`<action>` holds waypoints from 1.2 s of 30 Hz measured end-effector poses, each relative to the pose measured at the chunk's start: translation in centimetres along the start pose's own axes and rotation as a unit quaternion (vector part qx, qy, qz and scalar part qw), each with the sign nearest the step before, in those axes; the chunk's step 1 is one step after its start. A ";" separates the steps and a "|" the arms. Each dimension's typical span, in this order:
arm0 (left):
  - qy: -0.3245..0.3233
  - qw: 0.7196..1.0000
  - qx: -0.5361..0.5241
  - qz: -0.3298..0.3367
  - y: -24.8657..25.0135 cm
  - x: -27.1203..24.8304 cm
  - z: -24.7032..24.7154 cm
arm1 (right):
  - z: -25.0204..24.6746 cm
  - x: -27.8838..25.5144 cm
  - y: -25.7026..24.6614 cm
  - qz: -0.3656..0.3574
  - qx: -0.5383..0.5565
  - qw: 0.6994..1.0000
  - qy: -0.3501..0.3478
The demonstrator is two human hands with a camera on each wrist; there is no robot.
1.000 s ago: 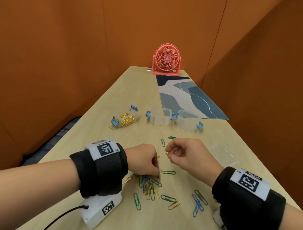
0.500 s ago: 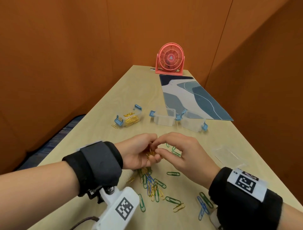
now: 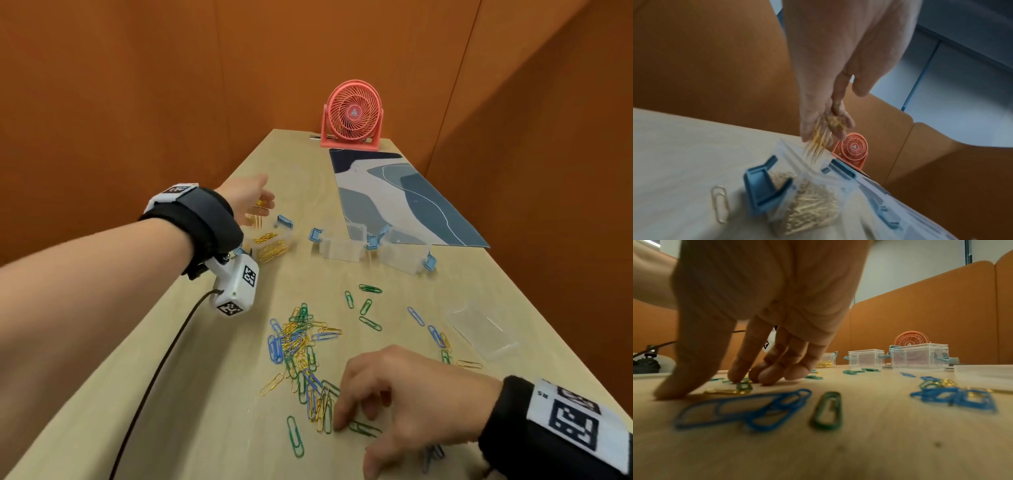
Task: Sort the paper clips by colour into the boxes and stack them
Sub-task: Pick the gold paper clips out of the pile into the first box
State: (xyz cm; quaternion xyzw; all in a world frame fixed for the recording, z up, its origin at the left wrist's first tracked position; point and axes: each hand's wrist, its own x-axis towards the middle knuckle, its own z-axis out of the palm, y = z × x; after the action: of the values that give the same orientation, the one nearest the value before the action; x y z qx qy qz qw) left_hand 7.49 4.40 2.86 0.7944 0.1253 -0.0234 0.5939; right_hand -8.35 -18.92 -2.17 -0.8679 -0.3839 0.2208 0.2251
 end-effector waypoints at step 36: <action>-0.280 0.842 0.407 0.218 -7.5 -8.9 1.5 | -0.5 3.3 2.0 0.012 -0.163 0.983 0.084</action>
State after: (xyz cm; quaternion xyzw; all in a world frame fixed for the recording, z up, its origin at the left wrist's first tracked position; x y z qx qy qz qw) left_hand -2.66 3.45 -2.92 0.9308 -0.2440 -0.1639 0.2172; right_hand -4.94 -17.75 -3.64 -0.9130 -0.3839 0.0840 0.1096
